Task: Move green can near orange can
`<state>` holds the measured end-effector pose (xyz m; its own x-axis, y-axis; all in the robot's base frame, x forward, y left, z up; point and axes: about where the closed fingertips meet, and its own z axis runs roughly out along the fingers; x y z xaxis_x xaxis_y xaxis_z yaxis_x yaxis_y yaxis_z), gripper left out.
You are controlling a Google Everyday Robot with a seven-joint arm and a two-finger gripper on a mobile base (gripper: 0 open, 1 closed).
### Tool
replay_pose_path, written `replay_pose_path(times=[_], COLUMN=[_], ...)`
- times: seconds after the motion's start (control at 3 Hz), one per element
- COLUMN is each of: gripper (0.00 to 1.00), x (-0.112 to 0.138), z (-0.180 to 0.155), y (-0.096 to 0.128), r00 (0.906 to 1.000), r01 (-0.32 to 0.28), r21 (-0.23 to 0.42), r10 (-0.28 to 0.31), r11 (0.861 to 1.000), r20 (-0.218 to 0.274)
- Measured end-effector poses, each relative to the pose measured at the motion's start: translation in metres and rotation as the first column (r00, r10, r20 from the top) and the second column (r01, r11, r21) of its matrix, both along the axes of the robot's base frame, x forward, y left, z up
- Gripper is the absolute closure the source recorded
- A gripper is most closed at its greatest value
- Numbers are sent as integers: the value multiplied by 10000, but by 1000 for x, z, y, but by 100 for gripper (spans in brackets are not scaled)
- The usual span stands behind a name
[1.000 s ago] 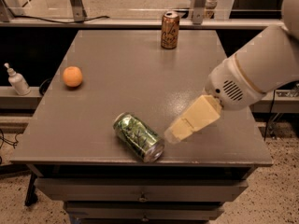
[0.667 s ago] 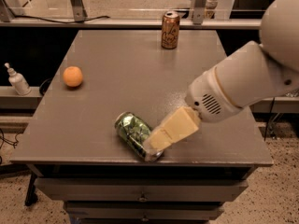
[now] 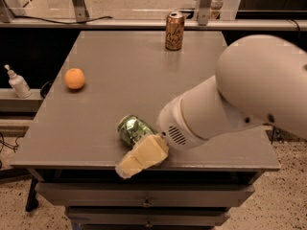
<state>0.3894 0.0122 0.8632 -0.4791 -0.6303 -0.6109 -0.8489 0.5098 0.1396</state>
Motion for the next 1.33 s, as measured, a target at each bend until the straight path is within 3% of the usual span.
replay_pose_path(times=[0.33, 0.67, 1.33], gripper=[0, 15, 62], x=[2, 8, 46], z=[-24, -42, -20], y=[9, 3, -17], r00=[9989, 9962, 9826], r01=[361, 747, 1122], r21=[-535, -1126, -2360], r10=[-345, -692, -724], r11=[9979, 9908, 9653], r20=[315, 524, 1711])
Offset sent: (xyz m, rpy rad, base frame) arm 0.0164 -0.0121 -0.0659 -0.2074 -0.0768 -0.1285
